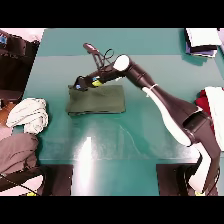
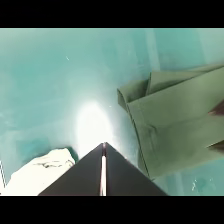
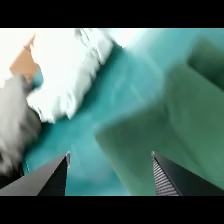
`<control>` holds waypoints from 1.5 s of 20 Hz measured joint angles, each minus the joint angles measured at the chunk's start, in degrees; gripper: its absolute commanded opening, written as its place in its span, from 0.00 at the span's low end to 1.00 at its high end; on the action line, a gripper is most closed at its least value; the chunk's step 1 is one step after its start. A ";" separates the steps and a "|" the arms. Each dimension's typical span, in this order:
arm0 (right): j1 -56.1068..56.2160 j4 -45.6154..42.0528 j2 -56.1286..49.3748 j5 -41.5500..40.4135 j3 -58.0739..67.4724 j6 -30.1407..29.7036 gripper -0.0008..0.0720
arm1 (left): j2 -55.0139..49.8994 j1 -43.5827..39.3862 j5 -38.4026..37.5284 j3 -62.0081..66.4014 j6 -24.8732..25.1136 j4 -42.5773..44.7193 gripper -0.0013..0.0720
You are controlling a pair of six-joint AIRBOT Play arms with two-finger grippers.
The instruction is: Fold the shirts.
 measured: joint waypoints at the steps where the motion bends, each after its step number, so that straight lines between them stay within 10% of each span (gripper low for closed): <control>1: -1.95 -0.81 1.55 2.58 -2.10 -0.28 0.80 | 0.00 0.00 -0.24 0.00 0.00 -0.22 0.05; 10: -24.72 2.38 16.02 3.37 -38.03 0.52 0.98 | 0.00 0.00 0.46 -0.57 -0.02 -4.92 0.05; 19: -22.10 16.68 9.31 -4.09 -44.78 -4.20 0.97 | 0.00 0.02 1.40 -5.53 0.00 -6.86 0.05; 22: -18.60 19.04 5.53 -4.72 -40.68 -5.31 0.68 | 0.00 0.00 1.64 -6.01 0.02 -6.97 0.05; 24: -16.15 19.08 2.97 -4.63 -36.79 -5.55 0.05 | 0.00 0.00 1.68 -6.14 0.04 -7.04 0.05; 30: -14.58 19.93 2.23 -0.09 -29.38 -8.81 0.03 | 0.00 0.00 0.92 -6.25 0.28 -7.02 0.05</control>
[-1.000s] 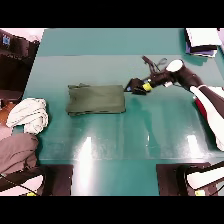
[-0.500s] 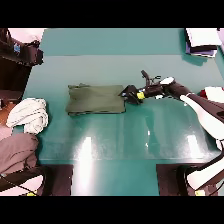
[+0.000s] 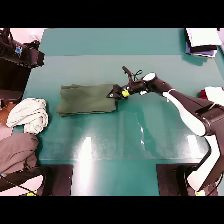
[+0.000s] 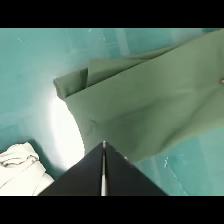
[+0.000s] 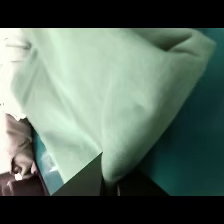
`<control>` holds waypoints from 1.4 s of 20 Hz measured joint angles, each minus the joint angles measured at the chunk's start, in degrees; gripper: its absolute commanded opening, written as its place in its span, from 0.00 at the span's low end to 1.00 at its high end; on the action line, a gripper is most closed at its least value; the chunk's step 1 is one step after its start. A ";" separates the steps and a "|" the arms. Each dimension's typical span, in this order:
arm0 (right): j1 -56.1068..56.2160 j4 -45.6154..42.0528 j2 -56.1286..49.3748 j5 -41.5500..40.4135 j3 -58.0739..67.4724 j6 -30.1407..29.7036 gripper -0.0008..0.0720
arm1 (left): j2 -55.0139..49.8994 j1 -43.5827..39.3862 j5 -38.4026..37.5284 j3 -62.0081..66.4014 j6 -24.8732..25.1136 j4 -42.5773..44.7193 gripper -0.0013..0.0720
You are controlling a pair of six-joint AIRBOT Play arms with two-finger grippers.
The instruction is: Fold the shirts.
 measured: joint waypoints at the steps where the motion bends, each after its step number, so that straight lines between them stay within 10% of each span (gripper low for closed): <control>1: -1.29 0.28 1.49 0.57 0.31 -0.24 0.03 | 0.00 0.00 -0.22 0.00 0.07 0.00 0.05; 15: -46.25 -20.48 33.24 -0.87 -8.31 9.35 0.03 | 0.00 0.00 -0.44 0.00 0.22 0.02 0.05; 28: -67.82 -26.64 38.73 3.06 -2.71 12.61 0.03 | 0.00 0.02 -0.59 -0.02 -0.26 0.00 0.05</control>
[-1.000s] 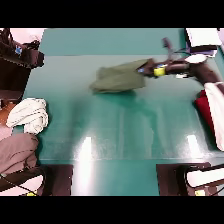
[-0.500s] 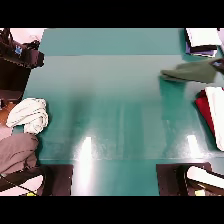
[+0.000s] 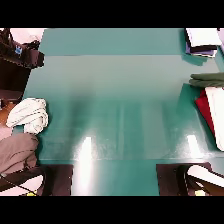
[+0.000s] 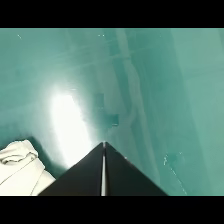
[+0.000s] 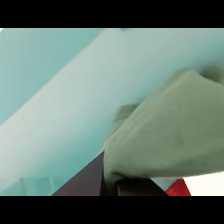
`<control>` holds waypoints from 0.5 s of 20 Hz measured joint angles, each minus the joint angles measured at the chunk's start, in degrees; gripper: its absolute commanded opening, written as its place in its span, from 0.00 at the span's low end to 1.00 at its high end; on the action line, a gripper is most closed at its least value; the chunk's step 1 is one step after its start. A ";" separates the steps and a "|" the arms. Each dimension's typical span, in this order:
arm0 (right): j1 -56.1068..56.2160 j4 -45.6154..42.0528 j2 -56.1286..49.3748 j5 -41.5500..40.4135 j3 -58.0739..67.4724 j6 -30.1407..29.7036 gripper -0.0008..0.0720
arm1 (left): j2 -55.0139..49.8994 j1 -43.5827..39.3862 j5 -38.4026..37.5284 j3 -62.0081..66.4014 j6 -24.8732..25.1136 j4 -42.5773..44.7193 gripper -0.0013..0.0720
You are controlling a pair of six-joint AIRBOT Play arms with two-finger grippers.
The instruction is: Fold the shirts.
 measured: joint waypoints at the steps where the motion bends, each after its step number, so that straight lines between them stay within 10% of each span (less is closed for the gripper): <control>1: -0.20 -0.83 0.02 0.96 1.73 0.59 0.03 | 0.00 -0.02 0.00 0.00 0.00 -0.02 0.05; 10: -0.61 -14.80 0.07 12.55 16.31 5.66 0.03 | 0.00 -0.02 -0.02 0.00 0.22 0.00 0.05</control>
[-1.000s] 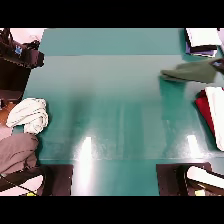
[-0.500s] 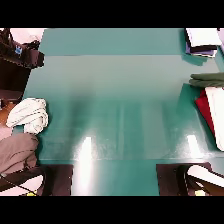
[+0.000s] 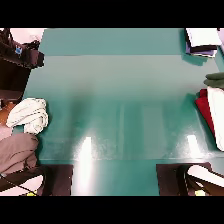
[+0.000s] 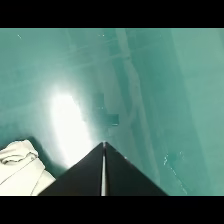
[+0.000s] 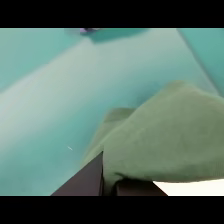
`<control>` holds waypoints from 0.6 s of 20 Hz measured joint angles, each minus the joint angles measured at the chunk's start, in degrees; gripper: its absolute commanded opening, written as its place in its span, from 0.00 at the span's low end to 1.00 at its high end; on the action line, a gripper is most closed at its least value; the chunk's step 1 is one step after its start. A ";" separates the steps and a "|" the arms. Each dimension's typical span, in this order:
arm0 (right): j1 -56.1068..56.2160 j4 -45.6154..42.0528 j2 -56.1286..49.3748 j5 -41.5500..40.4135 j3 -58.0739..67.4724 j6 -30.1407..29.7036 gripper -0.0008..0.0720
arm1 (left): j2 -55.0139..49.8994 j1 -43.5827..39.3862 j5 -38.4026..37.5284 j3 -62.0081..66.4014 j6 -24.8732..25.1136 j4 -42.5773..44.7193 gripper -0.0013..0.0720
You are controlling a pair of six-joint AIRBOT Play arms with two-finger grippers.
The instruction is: Fold the shirts.
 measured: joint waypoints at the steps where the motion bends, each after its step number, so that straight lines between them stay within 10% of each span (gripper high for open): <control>1: 0.00 -2.86 0.00 1.99 0.48 1.07 0.03 | 0.00 0.00 -0.02 0.00 0.02 0.00 0.05; 9: -0.02 -24.63 0.00 16.02 -8.79 5.75 0.04 | 0.00 0.00 -0.02 0.00 0.92 0.00 0.05; 10: -0.02 -26.95 0.02 17.18 -10.64 5.95 0.12 | 0.00 0.00 -0.02 0.00 1.09 0.00 0.05; 12: -0.02 -31.50 0.55 18.67 -14.03 6.25 0.84 | 0.00 0.00 -0.02 0.00 1.25 0.00 0.05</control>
